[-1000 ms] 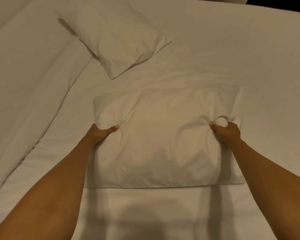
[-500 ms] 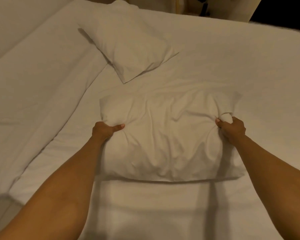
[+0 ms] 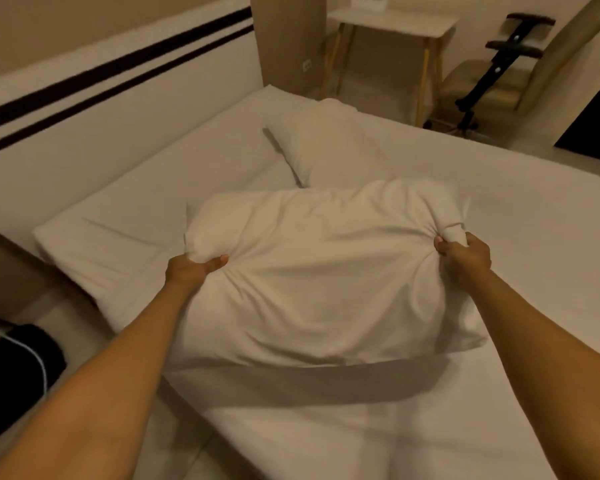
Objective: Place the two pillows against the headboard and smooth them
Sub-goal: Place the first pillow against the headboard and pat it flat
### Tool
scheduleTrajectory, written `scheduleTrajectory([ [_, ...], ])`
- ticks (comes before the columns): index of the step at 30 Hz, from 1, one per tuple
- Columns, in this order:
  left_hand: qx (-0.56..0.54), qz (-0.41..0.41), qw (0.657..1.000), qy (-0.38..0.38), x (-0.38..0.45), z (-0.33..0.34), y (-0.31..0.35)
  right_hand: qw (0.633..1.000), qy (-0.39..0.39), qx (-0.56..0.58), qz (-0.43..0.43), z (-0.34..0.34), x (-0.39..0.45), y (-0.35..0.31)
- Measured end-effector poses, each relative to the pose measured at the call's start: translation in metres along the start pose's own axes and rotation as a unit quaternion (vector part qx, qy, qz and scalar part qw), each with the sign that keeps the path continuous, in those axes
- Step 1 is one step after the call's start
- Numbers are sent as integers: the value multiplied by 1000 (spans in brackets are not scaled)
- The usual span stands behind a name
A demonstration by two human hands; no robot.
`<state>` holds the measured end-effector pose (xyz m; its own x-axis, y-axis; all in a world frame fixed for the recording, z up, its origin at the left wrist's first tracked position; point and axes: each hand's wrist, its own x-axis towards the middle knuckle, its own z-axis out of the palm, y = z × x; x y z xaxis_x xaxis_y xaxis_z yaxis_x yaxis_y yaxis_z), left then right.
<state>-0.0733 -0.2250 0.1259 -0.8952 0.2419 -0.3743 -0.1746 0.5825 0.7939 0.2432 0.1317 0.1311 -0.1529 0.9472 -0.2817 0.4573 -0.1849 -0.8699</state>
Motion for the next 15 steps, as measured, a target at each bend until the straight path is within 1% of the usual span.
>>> scheduleTrajectory([
  [6, -72, 8, 994, 78, -40, -113, 11, 995, -59, 42, -69, 34, -55, -101],
  [10, -117, 8, 985, 126, -50, -174, 4, 989, -95, 49, -104, 67, -87, -149],
  [15, -144, 7, 977, 154, -42, -239, -12, 982, -118, 44, -137, 120, -122, -195],
])
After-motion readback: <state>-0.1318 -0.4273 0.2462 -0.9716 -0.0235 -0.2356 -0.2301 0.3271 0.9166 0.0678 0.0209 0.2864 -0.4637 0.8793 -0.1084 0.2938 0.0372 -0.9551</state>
